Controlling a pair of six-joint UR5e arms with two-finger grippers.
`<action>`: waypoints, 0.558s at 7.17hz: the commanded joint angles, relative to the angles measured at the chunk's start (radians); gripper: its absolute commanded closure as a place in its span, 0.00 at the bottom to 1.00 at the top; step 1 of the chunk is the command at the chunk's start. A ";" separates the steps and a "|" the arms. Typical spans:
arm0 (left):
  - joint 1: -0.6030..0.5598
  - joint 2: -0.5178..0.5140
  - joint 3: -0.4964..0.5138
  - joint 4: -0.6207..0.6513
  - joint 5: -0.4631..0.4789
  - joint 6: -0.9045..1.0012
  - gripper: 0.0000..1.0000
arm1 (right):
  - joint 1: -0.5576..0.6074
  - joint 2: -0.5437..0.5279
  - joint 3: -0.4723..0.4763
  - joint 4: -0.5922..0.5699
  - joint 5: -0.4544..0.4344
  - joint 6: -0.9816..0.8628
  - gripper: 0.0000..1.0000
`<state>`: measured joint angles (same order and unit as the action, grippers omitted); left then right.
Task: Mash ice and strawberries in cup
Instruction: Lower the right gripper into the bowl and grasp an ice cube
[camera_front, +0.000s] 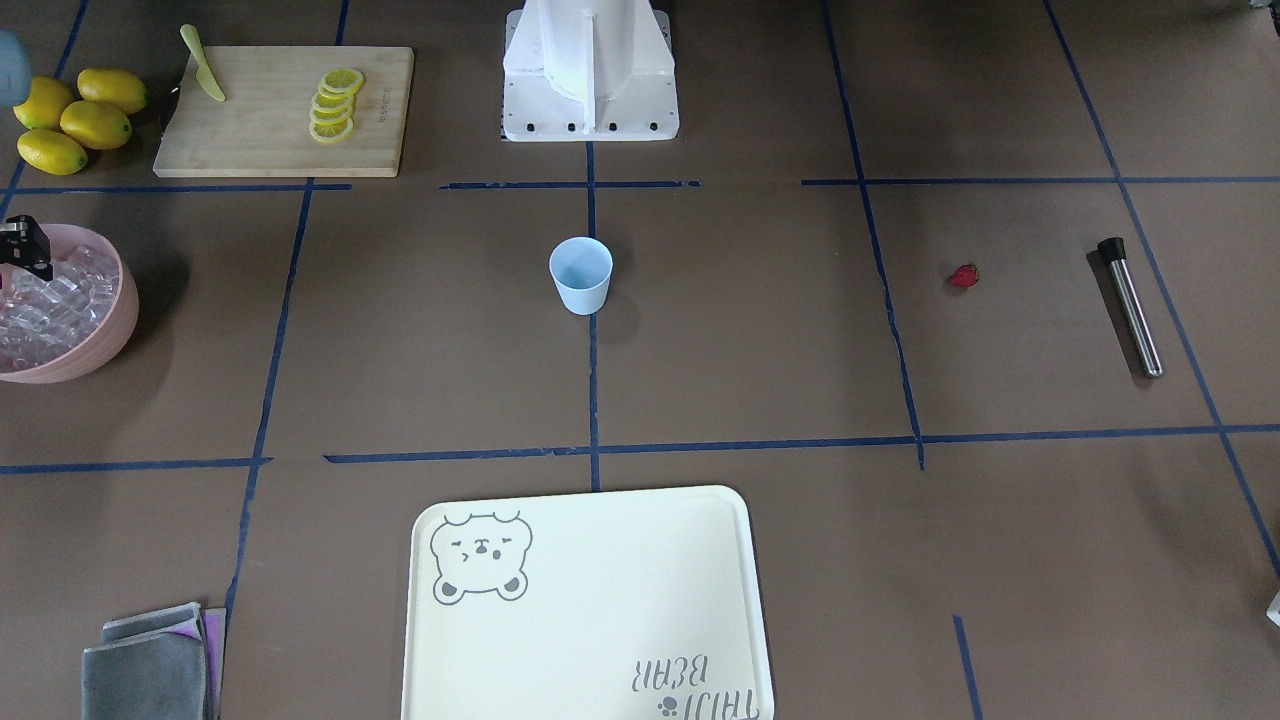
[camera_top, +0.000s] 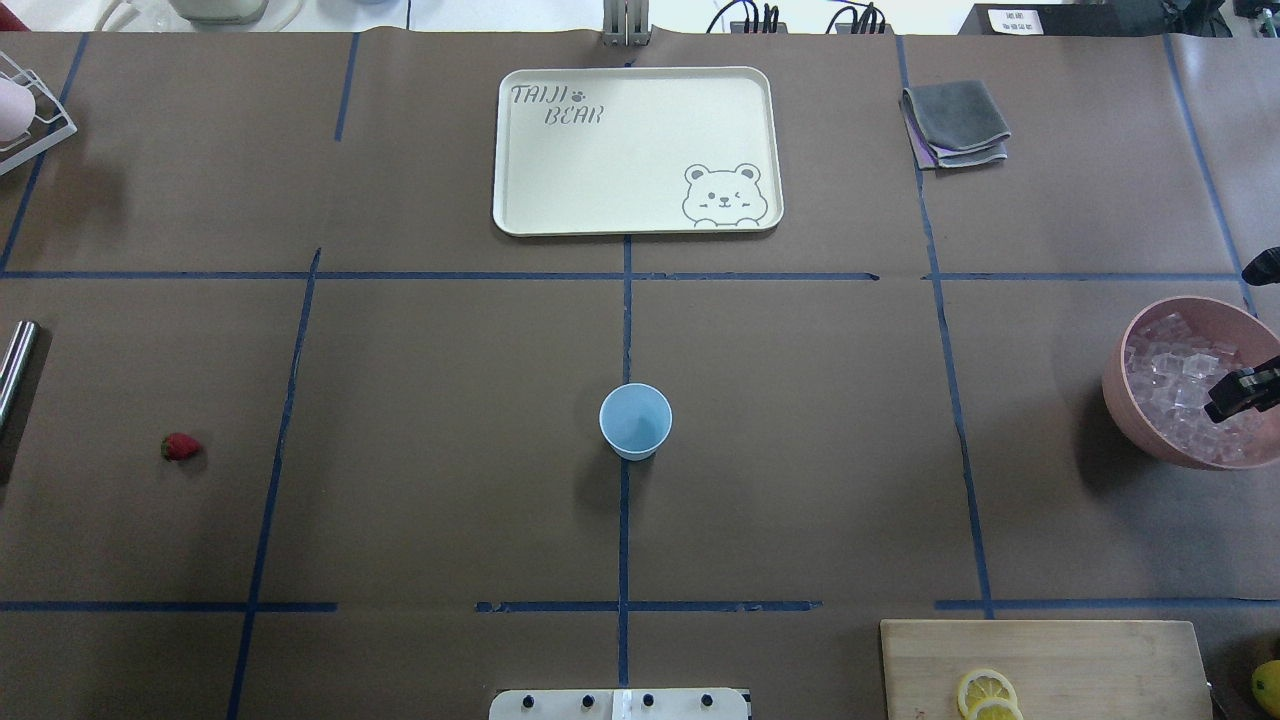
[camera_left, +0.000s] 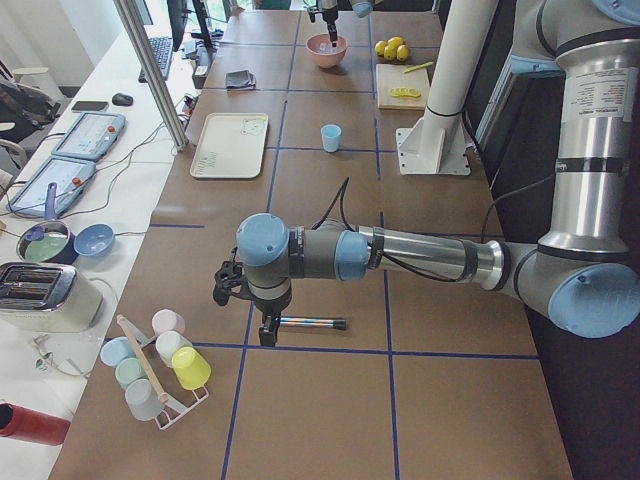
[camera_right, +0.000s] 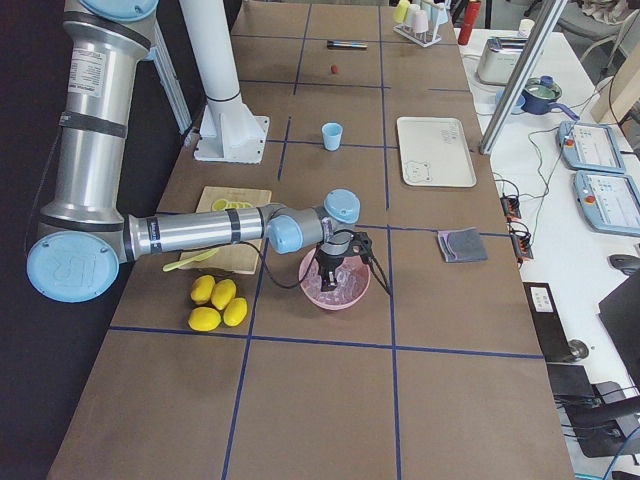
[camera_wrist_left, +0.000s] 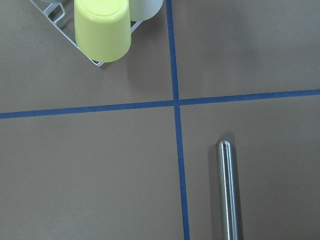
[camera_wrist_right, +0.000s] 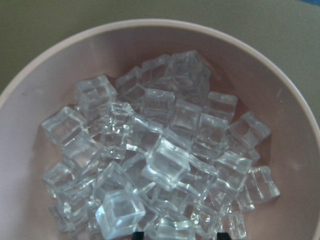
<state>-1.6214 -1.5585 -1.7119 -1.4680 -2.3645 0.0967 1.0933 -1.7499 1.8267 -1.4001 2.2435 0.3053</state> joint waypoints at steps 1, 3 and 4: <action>0.000 0.000 0.000 0.000 -0.001 0.000 0.00 | -0.001 0.001 -0.004 0.003 -0.002 0.000 0.42; 0.000 0.000 0.000 0.000 0.001 0.000 0.00 | -0.001 0.003 -0.001 0.003 -0.002 0.000 0.42; 0.000 0.000 0.000 0.000 0.001 0.000 0.00 | 0.000 0.001 0.000 0.003 -0.002 0.000 0.42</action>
<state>-1.6214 -1.5585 -1.7119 -1.4680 -2.3640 0.0970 1.0925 -1.7478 1.8255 -1.3975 2.2412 0.3049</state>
